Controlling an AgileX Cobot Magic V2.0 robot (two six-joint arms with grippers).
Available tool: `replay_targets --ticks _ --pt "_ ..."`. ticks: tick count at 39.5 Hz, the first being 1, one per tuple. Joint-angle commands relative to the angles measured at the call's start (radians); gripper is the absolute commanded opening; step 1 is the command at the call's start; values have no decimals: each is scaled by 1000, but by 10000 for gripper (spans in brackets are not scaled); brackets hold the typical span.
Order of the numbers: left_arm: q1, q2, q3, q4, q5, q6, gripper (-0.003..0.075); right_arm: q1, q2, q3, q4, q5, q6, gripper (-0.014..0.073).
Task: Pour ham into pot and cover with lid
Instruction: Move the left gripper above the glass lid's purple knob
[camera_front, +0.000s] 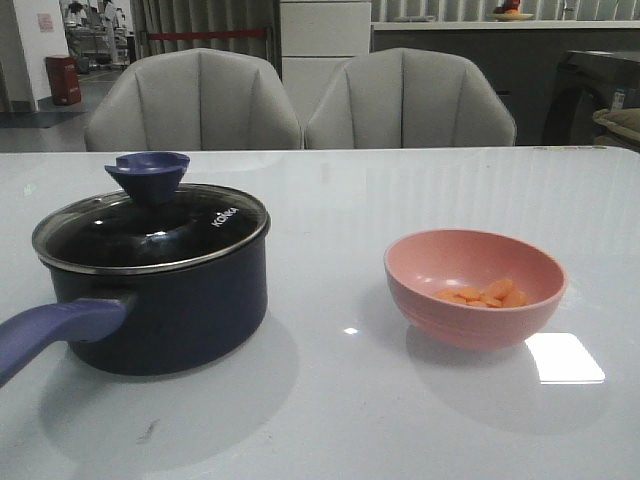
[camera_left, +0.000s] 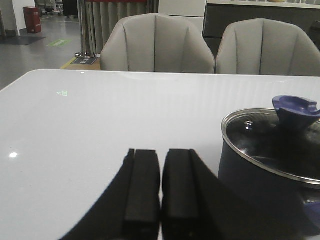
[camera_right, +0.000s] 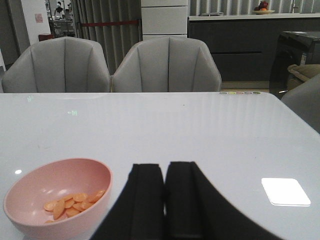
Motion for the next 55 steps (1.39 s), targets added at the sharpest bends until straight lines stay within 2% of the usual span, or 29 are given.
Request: replay_targets --ticks 1,30,34,39,42,45,48,55 --pt "1 -20 31 -6 -75 -8 113 -3 -19 11 -12 -83 -3 151" --pt "1 -20 31 -6 -75 -8 113 -3 -19 11 -12 -83 -3 151" --pt "1 -20 31 -8 -137 -8 113 -3 -19 11 -12 -83 -3 151" --pt "1 -20 23 -49 -351 -8 113 -3 -19 11 -12 -83 -3 151" --pt "1 -17 -5 -49 -383 -8 113 -3 -19 11 -12 -83 -3 151" --pt "1 3 -60 -49 -353 -8 113 -3 -19 11 -12 -83 -3 151" --pt "1 53 -138 -49 -269 -8 113 -3 -19 11 -12 -83 -3 151" --pt "1 246 -351 -47 46 -8 113 -3 -19 11 -12 -83 -3 151"
